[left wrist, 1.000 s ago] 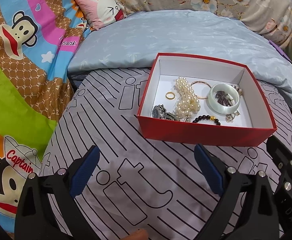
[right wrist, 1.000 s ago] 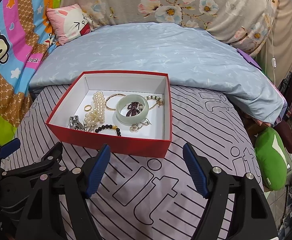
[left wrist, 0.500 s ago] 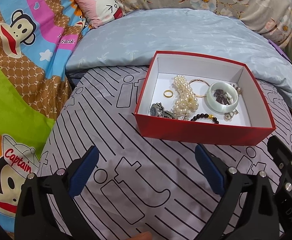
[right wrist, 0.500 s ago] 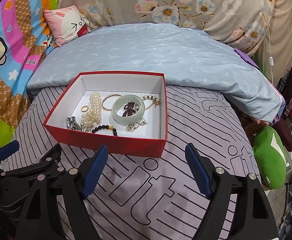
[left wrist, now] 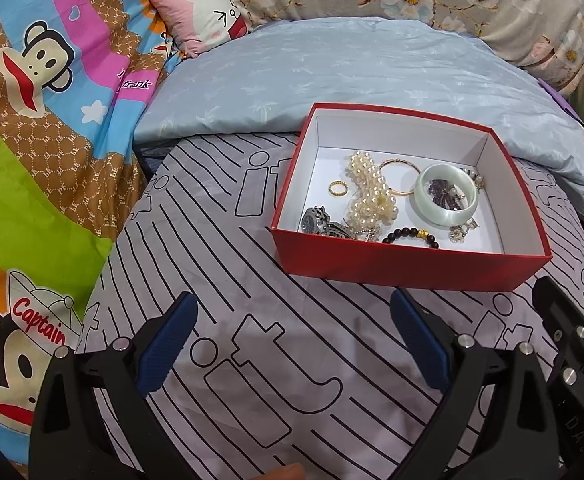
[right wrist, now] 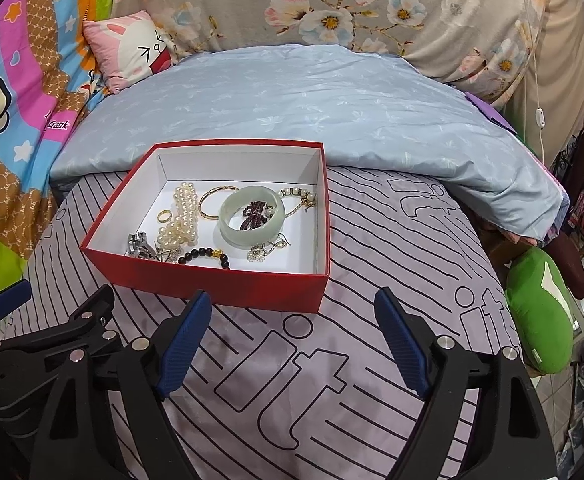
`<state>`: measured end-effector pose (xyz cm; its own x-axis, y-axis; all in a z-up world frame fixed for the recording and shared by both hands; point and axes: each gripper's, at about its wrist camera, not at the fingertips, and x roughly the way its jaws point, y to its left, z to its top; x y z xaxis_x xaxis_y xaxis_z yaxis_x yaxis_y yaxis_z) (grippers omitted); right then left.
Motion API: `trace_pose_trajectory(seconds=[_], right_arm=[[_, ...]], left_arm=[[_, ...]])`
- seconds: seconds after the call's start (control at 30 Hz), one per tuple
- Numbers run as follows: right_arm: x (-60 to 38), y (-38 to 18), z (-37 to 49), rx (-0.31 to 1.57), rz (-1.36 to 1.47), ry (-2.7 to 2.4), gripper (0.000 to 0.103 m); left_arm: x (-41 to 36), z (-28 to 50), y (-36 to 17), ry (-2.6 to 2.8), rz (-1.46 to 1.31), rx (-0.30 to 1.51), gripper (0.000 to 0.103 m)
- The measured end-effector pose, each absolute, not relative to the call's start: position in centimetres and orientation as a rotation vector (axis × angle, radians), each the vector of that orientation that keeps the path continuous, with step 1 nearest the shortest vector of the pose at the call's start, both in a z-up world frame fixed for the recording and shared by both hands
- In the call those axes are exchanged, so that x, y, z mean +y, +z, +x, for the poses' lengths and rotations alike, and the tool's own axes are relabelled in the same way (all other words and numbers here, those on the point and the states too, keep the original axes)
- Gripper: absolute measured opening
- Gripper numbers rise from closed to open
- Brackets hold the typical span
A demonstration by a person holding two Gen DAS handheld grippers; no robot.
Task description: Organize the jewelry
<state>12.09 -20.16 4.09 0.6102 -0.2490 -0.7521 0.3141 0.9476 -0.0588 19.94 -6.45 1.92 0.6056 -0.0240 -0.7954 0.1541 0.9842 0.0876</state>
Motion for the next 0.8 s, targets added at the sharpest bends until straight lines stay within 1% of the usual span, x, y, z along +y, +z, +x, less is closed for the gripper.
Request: trace_pose_trajectory(seconds=[0.8], right_arm=[[-19.95, 3.66, 12.39, 0.867, 0.082, -0.326, 0.082]], left_arm=[[-6.58, 20.19, 1.74, -0.077, 0.167, 0.912, 0.095]])
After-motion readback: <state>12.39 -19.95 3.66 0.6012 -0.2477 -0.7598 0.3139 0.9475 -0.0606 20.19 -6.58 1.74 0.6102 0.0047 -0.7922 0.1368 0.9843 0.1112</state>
